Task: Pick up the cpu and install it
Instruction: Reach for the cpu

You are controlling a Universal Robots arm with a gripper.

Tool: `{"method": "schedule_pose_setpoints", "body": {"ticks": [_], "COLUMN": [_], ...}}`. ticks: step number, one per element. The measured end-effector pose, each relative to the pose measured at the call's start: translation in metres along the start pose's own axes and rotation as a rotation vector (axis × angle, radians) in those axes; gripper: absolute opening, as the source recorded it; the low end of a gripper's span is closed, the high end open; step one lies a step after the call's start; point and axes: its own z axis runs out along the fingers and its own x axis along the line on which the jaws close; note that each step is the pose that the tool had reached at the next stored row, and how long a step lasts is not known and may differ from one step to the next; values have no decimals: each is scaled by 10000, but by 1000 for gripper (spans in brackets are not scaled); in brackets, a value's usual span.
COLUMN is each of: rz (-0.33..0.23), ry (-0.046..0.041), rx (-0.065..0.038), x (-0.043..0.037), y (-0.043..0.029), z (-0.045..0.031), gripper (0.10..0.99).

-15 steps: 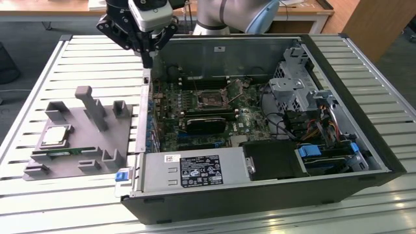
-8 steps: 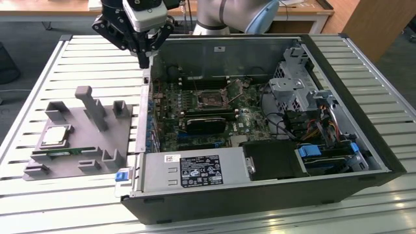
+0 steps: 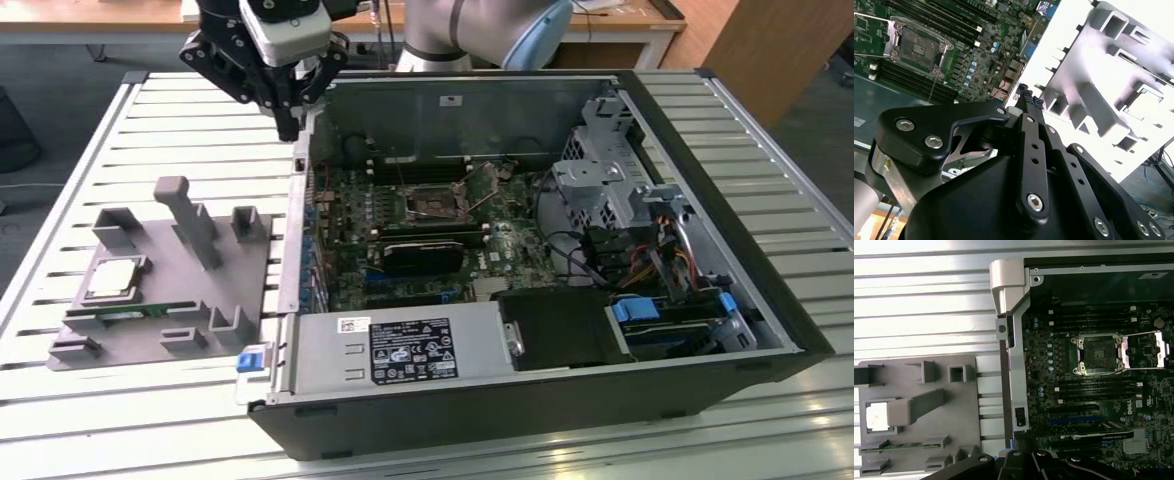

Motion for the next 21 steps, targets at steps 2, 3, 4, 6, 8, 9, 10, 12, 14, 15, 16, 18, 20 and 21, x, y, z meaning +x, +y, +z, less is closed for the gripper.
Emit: {"method": "schedule_pose_setpoints", "body": {"ticks": [2, 3, 4, 6, 8, 9, 10, 12, 14, 15, 16, 18, 20, 21], "rz": [1, 1, 1, 1, 1, 1, 1, 0, 0, 0, 0, 1, 0, 0], "ry": [0, 0, -1, 0, 0, 0, -1, -1, 0, -1, 0, 0, 0, 0], "rx": [0, 0, -1, 0, 0, 0, -1, -1, -1, -1, 0, 0, 0, 0], "x": [16, 25, 32, 47, 62, 69, 74, 85, 97, 103, 109, 122, 136, 143], "y": [-1, -2, -2, -4, -5, -5, -6, -7, -8, -8, -8, -10, -11, -11], "z": [0, 1, 1, 1, 2, 2, 3, 4, 5, 6, 6, 7, 8, 8], "gripper": [106, 106, 106, 106, 106, 106, 106, 106, 106, 106, 106, 106, 106, 106]}}
